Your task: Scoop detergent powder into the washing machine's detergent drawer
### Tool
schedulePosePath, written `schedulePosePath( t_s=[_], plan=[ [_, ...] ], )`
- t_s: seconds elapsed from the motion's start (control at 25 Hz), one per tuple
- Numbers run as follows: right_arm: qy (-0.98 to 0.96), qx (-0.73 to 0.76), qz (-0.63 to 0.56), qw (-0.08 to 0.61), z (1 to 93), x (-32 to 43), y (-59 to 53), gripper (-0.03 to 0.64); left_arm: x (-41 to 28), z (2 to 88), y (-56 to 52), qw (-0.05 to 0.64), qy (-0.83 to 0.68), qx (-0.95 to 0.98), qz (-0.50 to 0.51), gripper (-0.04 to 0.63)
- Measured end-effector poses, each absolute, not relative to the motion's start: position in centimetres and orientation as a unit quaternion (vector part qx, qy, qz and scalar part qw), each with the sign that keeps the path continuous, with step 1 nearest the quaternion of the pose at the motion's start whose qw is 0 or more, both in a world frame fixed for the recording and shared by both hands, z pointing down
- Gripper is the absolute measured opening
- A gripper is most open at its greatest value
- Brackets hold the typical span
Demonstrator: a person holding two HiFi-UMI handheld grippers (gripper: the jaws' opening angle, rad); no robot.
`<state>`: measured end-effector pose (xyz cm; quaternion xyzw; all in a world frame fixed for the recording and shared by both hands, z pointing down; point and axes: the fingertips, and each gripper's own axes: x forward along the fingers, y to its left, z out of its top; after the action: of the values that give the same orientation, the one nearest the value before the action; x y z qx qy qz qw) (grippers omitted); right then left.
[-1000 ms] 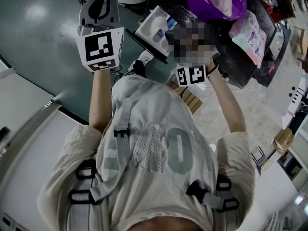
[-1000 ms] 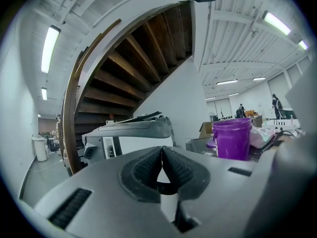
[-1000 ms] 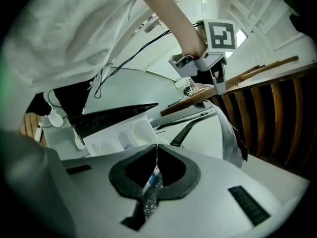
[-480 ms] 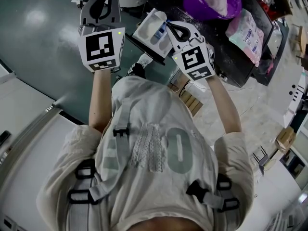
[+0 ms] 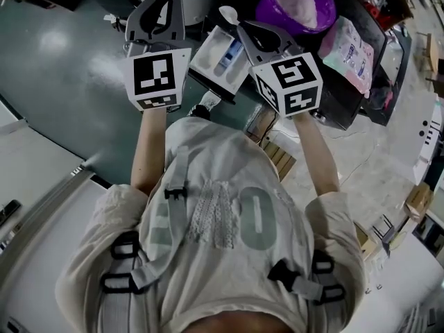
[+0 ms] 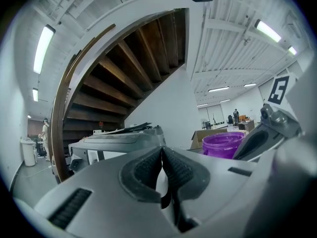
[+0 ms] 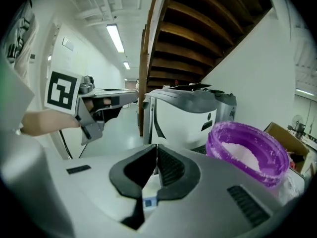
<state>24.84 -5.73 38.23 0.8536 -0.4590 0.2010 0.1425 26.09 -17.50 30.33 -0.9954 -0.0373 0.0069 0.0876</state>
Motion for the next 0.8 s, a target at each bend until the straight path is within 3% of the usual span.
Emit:
schedulePosePath(
  t_s=[0.8],
  plan=[
    [-0.264, 0.963, -0.024, 0.045, 25.1, 27.2, 0.3, 0.011, 27.1, 25.5, -9.9, 0.080, -0.127, -0.987, 0.055, 0.021]
  ],
)
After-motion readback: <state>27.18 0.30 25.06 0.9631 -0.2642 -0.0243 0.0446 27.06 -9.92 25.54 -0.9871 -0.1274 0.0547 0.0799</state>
